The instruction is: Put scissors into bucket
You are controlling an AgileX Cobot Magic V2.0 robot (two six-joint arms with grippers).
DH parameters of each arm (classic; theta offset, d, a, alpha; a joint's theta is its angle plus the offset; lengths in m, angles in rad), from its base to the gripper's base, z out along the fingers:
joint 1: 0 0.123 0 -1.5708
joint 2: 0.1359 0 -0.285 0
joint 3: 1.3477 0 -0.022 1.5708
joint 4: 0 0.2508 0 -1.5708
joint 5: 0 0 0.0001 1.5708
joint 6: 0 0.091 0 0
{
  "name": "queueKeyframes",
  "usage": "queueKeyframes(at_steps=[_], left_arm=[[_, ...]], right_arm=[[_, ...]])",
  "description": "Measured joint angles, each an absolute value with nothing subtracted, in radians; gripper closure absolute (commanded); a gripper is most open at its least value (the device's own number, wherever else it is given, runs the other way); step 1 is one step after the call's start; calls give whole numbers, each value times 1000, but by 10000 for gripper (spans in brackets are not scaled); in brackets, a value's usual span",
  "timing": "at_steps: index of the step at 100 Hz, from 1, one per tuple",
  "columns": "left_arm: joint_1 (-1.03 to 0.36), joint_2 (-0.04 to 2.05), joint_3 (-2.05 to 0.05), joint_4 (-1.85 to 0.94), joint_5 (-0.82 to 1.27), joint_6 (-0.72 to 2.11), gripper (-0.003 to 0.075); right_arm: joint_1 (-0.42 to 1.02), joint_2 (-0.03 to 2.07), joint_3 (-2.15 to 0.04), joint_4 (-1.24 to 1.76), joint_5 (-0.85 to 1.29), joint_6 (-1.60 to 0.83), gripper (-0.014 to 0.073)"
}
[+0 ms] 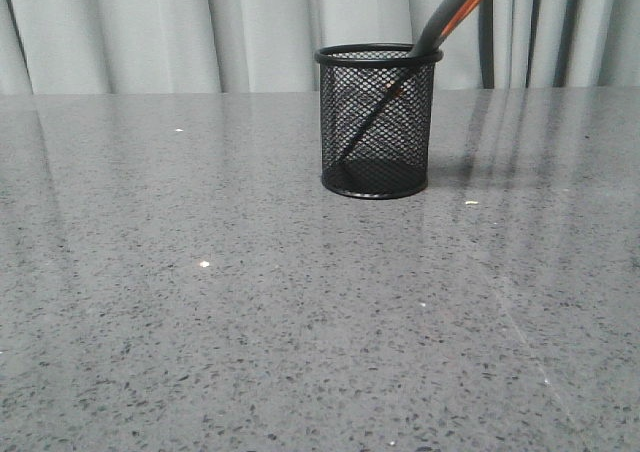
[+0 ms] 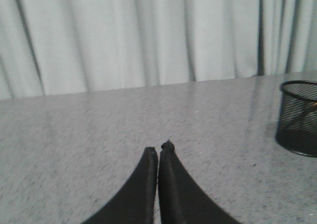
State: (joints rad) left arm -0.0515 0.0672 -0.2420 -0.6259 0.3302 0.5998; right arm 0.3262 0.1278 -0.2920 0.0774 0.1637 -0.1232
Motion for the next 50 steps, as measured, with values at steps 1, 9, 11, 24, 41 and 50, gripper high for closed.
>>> queueKeyframes(at_steps=[1,9,11,24,41,50], left_arm=[[-51,67,-239,-605,328,577,740],[-51,67,-194,-381,290,329,740],[-51,65,-184,-328,277,271,739],[-51,33,-88,-142,182,80,740],[-51,-2,0,-83,130,35,740],[-51,-2,0,-73,102,29,740]], right_arm=[[326,128,-292,77,164,-123,650],[326,128,-292,77,164,-123,650],[326,128,-292,77,164,-123,650],[326,128,-292,77,164,-123,650],[326,127,-292,77,162,-123,650],[326,127,-292,77,162,-123,650]])
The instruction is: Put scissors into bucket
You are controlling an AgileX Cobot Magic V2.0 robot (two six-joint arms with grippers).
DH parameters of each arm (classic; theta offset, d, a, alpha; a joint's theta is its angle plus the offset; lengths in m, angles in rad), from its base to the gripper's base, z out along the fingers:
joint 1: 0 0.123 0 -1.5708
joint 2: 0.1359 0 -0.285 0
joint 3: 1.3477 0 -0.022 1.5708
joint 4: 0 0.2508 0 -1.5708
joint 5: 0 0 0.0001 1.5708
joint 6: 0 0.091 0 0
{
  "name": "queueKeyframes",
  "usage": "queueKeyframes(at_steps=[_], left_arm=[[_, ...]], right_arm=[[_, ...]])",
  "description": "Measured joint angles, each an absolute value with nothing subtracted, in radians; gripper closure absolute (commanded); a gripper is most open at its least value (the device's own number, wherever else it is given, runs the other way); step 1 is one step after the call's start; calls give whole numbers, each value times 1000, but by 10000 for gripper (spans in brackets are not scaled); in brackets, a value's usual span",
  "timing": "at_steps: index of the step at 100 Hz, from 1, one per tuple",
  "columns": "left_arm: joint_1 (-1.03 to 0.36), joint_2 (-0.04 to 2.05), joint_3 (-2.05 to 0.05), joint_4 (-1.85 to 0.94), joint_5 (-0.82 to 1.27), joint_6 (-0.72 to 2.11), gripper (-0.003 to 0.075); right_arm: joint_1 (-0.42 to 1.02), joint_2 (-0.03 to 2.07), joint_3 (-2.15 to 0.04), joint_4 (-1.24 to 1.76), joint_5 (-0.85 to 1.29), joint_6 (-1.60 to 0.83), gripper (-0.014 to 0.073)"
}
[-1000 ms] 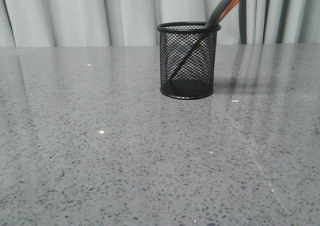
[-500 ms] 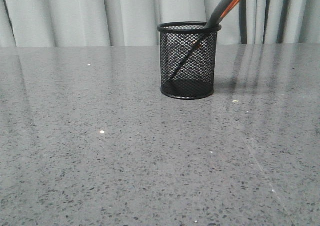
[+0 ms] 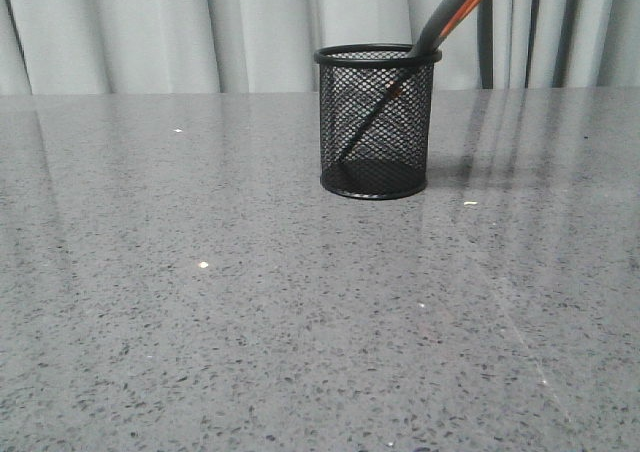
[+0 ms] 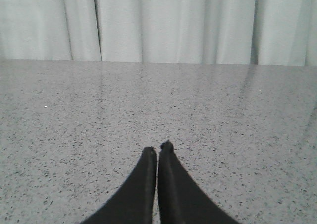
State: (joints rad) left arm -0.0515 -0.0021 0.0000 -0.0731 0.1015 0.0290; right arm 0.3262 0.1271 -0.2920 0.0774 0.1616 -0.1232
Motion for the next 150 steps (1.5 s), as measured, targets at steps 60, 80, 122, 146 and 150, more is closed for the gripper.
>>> queueKeyframes(at_steps=[60,80,122,146,150], left_arm=[[-51,-2,0,-72,109,29,740],[-51,-2,0,-72,110,29,740],[-51,-2,0,-72,112,29,740],[-51,-2,0,-72,112,29,740],[-51,-2,0,-72,112,29,740]], right_arm=[[326,127,-290,77,162,-123,650],[326,127,-290,77,162,-123,650],[172,102,-70,102,-8,-122,650],[67,-6,14,104,64,-122,650],[58,-10,14,97,98,-122,650]])
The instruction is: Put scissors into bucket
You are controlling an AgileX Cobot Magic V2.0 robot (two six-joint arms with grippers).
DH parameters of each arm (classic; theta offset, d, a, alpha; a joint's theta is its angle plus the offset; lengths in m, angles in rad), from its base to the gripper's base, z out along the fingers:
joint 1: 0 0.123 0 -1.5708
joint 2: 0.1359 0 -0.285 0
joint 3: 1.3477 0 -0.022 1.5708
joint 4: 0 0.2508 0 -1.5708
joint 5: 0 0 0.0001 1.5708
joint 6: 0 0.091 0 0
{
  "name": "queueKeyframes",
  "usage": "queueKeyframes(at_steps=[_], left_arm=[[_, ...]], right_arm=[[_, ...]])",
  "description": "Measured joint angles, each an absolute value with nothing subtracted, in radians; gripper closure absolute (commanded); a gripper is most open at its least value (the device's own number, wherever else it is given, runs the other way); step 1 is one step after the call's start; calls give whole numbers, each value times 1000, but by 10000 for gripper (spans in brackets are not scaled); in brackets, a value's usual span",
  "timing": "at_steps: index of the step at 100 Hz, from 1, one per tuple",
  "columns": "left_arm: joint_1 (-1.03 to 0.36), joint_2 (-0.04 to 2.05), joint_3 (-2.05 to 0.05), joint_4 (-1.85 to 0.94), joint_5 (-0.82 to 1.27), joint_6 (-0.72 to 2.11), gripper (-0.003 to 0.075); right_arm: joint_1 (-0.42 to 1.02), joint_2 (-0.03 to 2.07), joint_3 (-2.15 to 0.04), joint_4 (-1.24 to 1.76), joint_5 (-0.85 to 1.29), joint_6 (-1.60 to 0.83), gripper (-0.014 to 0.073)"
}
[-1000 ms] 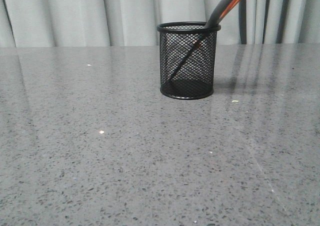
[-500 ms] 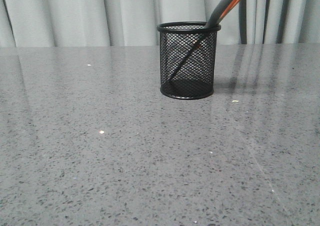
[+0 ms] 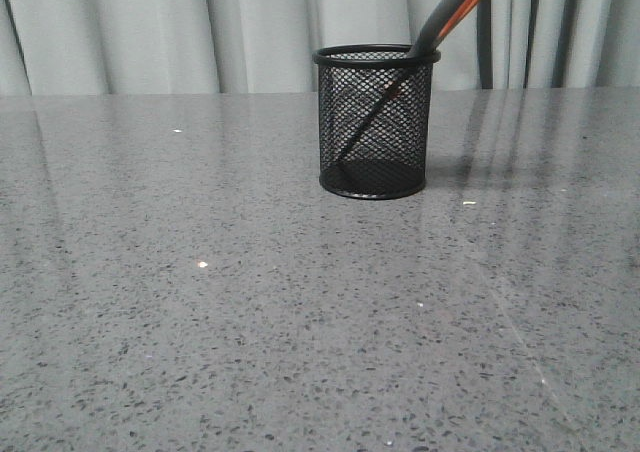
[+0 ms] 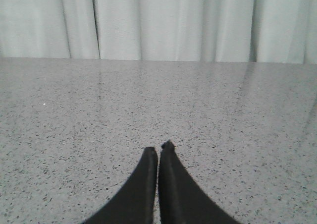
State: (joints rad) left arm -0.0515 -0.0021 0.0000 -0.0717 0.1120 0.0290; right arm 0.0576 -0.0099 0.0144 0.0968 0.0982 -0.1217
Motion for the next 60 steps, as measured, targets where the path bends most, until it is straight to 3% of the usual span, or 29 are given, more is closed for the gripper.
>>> queueKeyframes(at_steps=[60], left_arm=[[-51,-2,0,-72,114,29,740]], right_arm=[[49,-10,14,72,162,-119,650]])
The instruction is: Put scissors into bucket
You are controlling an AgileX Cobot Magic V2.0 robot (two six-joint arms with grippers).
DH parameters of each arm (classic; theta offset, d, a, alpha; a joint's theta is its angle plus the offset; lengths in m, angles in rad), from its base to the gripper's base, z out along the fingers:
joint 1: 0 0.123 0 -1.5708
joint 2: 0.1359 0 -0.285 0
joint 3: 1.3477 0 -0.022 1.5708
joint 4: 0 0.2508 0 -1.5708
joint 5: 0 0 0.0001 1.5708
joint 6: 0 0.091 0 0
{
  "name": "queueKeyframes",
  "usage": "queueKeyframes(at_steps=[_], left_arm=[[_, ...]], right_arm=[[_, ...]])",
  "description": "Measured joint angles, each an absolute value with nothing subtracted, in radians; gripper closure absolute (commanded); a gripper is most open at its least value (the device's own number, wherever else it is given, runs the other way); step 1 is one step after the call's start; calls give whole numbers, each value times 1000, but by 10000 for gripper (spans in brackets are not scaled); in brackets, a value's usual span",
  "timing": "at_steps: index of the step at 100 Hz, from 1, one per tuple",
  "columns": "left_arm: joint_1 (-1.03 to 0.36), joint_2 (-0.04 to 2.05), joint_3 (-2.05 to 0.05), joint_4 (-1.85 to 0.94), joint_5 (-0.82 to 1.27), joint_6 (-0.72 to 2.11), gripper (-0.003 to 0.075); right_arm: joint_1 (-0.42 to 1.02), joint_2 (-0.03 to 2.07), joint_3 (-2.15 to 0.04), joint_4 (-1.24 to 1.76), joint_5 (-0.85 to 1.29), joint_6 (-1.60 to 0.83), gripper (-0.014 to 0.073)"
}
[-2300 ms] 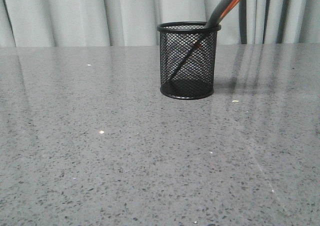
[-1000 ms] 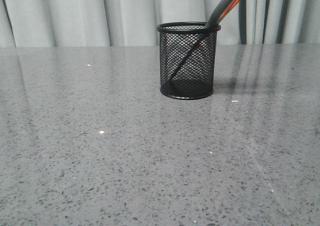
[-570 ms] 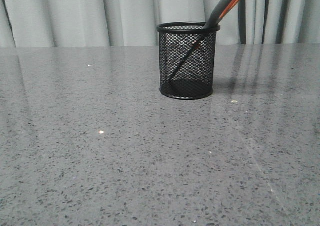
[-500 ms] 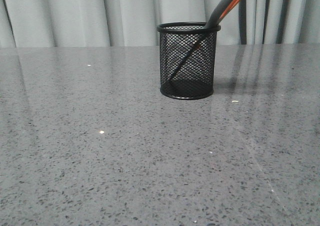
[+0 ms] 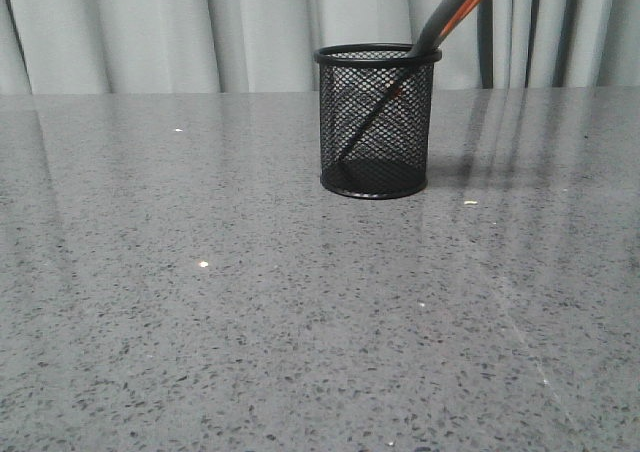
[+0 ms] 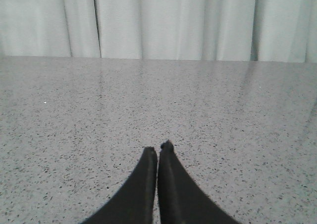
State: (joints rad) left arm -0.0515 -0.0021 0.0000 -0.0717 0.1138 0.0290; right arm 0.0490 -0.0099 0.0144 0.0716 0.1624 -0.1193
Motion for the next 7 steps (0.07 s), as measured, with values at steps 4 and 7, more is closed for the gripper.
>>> queueKeyframes(at_steps=[4,7], left_arm=[[-51,-2,0,-72,114,29,739],[-51,-2,0,-72,114,29,740]], right_arm=[[49,-10,14,72,162,-119,650],[49,-10,14,72,162,-119,650]])
